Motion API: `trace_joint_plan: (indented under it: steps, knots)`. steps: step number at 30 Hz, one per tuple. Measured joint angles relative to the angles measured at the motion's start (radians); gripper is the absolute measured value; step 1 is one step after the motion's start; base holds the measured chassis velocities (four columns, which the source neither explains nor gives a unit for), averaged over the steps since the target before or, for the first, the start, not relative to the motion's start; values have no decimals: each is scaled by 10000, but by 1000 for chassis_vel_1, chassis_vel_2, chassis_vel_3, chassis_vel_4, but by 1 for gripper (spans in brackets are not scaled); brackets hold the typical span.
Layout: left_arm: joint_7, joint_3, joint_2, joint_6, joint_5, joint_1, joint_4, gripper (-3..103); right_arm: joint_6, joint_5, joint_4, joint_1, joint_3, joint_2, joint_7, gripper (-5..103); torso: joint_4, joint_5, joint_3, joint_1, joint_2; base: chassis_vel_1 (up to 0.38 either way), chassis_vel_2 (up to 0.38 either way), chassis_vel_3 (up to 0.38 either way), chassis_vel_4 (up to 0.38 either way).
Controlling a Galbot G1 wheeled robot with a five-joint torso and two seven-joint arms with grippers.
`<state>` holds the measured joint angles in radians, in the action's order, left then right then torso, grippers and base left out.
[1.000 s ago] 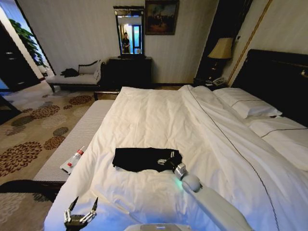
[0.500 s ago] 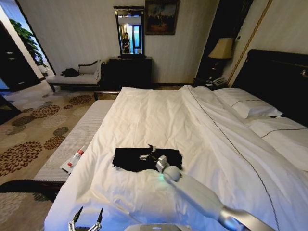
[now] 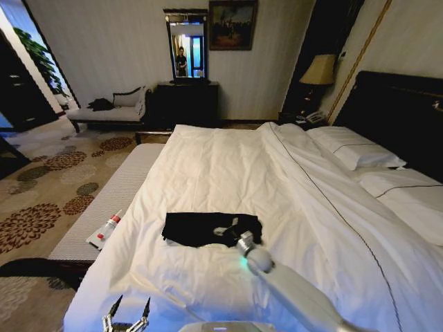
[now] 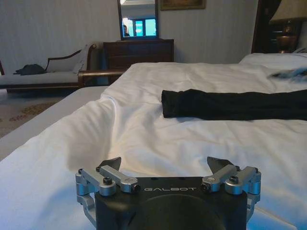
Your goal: Fold the clothes on the bed.
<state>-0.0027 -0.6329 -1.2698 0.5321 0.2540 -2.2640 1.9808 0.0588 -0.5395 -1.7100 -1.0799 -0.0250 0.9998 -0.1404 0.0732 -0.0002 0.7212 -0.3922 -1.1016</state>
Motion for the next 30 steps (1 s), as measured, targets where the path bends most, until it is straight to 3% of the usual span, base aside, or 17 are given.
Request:
trace_joint_plan:
  steps: [2,6,10,11,13,18,24,27,30]
  knots:
    - [-4,2,4,-3,-1,4,-4,100,-130,-233,-821,-1271,1195,-170,-14,100,4,6,0,1,-1,0,0,0,0]
    - [-6,1,5,-4,-2,5,-5,100,-363,-590,-1453,-2526,2299,-172,-13,100,6,4,-1,1,-3,0,0,0,0]
    - [-5,1,4,-7,-2,6,-5,100,-1384,-2147,-2261,-4253,4037,327,99,100,3,3,-1,1,-2,0,0,0,0]
    - [-5,1,4,-7,-2,6,-5,100,-1384,-2147,-2261,-4253,4037,327,99,100,3,3,-1,1,-2,0,0,0,0]
    - [-5,0,5,-9,-2,5,-5,100,-1783,-3081,-2457,-4705,4520,562,267,100,3,4,-1,2,-2,0,0,0,0]
    - [-5,-4,4,-14,-1,3,-5,100,-2532,-4527,-2507,-4680,4752,794,253,100,1,3,0,1,-2,0,0,0,0]
    - [-1,-9,4,-16,1,1,-3,100,-3023,-5439,-1782,-3858,4490,1181,79,100,-1,2,1,0,-1,0,0,0,0]
    - [-1,-9,4,-16,2,0,-2,100,-3085,-5415,-1580,-3731,4385,1254,78,100,-1,2,1,0,0,0,0,0,0]
    - [-2,-12,4,-16,1,0,1,100,-2895,-4778,-1039,-3695,4182,1365,418,100,3,3,0,0,0,0,0,0,0]
